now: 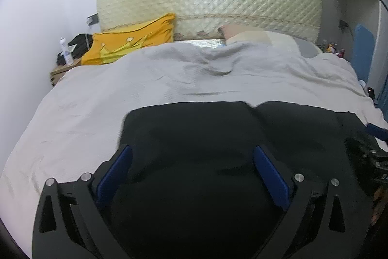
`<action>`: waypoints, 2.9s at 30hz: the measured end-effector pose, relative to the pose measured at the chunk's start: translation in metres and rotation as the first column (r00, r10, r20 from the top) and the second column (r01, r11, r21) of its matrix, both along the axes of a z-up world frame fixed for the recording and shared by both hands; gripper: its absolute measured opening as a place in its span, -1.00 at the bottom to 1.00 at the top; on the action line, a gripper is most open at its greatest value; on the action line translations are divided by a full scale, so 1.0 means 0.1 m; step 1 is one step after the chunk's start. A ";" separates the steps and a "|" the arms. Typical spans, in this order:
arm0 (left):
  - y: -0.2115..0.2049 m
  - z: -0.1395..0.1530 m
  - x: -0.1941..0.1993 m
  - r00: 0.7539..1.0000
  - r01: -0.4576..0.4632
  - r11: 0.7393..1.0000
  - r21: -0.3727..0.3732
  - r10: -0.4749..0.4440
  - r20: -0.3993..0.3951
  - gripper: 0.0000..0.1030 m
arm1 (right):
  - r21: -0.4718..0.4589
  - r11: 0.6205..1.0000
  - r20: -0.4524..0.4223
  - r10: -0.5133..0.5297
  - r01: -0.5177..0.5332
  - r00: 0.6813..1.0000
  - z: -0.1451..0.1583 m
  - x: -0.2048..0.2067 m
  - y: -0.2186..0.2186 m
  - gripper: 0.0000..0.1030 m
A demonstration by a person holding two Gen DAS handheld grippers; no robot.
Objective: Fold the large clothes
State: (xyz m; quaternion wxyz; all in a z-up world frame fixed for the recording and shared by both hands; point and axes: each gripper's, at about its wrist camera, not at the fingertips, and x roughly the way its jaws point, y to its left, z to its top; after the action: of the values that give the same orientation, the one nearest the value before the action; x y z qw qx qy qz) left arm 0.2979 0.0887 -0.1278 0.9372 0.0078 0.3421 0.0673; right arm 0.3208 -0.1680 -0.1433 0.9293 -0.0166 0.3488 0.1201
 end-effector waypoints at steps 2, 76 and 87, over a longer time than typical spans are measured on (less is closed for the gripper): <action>0.08 0.00 -0.01 1.000 -0.010 1.000 -0.002 0.010 0.003 0.94 | 0.023 1.000 -0.007 -0.021 0.021 1.000 0.00 -0.02 -0.11 1.00; -0.44 2.24 -3.49 0.952 0.107 0.990 -0.087 -0.077 0.298 1.00 | 0.158 0.987 0.372 -0.056 -0.004 0.926 2.34 -3.81 -0.19 1.00; -0.51 1.94 -3.60 0.964 0.123 0.988 -0.092 -0.097 0.246 1.00 | 0.143 0.990 0.324 -0.053 0.007 0.944 1.95 -4.03 -0.07 1.00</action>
State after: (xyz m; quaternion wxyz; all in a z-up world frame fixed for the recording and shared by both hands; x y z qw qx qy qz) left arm -0.0621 0.0373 0.0665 0.9731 -0.0313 0.2280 -0.0028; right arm -0.0821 -0.1747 0.0518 0.9749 0.0340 0.1806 0.1256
